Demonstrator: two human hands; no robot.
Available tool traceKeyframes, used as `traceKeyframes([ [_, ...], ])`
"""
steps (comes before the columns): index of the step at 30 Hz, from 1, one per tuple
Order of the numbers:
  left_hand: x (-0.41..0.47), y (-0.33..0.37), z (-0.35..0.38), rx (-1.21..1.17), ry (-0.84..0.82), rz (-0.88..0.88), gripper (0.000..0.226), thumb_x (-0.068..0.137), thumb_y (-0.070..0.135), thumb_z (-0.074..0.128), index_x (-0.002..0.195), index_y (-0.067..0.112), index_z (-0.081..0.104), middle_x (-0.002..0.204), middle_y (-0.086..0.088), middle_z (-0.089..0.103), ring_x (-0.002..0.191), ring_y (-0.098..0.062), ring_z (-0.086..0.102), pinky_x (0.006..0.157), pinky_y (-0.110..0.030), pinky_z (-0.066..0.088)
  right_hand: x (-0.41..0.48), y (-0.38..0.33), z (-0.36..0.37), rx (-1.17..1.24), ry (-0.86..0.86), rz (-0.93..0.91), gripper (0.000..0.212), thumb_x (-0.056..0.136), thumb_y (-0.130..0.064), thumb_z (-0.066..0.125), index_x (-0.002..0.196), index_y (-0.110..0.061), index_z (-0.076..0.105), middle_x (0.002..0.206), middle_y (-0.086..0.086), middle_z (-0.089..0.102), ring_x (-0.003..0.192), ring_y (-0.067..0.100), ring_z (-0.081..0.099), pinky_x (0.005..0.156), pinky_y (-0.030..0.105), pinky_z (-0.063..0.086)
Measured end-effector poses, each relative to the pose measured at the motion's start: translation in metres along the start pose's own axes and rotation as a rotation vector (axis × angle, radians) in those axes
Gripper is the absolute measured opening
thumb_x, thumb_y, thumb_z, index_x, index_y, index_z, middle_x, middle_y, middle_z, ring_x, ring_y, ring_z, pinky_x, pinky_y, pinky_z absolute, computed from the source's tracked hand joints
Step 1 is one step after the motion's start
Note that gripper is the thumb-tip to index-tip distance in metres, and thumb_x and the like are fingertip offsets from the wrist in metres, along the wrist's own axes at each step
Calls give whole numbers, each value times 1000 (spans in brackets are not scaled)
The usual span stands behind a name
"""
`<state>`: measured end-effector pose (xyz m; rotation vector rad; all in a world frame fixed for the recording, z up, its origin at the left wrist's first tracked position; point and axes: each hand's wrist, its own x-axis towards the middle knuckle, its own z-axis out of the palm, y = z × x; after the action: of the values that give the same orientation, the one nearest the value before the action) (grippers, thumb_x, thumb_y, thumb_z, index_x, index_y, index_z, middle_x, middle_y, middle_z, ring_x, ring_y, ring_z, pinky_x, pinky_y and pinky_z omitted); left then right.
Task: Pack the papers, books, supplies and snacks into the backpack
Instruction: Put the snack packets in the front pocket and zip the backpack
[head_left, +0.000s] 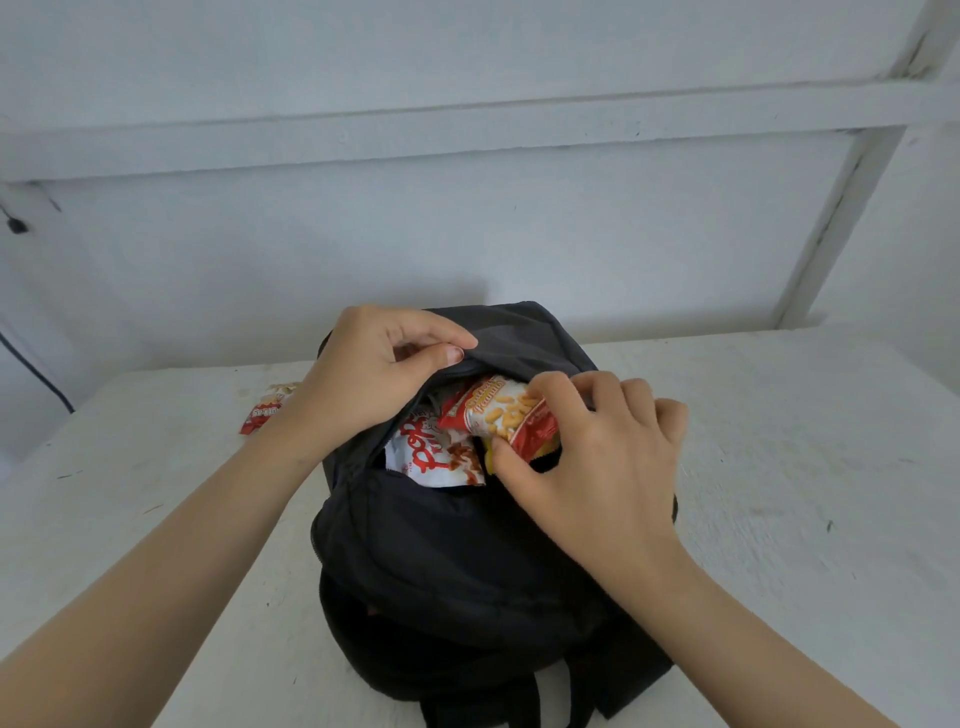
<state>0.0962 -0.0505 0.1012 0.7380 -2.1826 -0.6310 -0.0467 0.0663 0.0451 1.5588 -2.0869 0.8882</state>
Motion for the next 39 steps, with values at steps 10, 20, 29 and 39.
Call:
traceKeyframes([
  [10,-2,-2,0,-21,2,-19,29,84,11,65,84,39,67,80,32,64,87,10,62,73,-4,46,-14,3,-3,87,-169,-90,53,76,-69,45,109,-31,60,103,-9,60,93,14,53,82,32,27],
  [20,-3,-3,1,-33,8,-25,27,84,11,65,84,38,68,82,34,65,85,7,64,71,-7,48,-17,-4,12,191,-119,-174,37,85,-52,51,116,-37,61,95,-13,67,88,13,59,82,31,31],
  [29,-5,0,0,-47,21,-51,26,84,11,66,87,37,68,81,20,70,81,4,65,72,-9,50,-6,-28,25,260,83,-128,24,79,-46,66,91,-26,65,89,-11,68,82,14,58,77,28,29],
  [39,-9,-4,0,-51,2,-56,26,84,9,65,91,34,68,87,18,70,84,4,65,73,-7,48,-18,-30,15,228,-182,-221,40,92,-47,39,119,-30,63,93,-6,57,86,14,49,73,30,35],
])
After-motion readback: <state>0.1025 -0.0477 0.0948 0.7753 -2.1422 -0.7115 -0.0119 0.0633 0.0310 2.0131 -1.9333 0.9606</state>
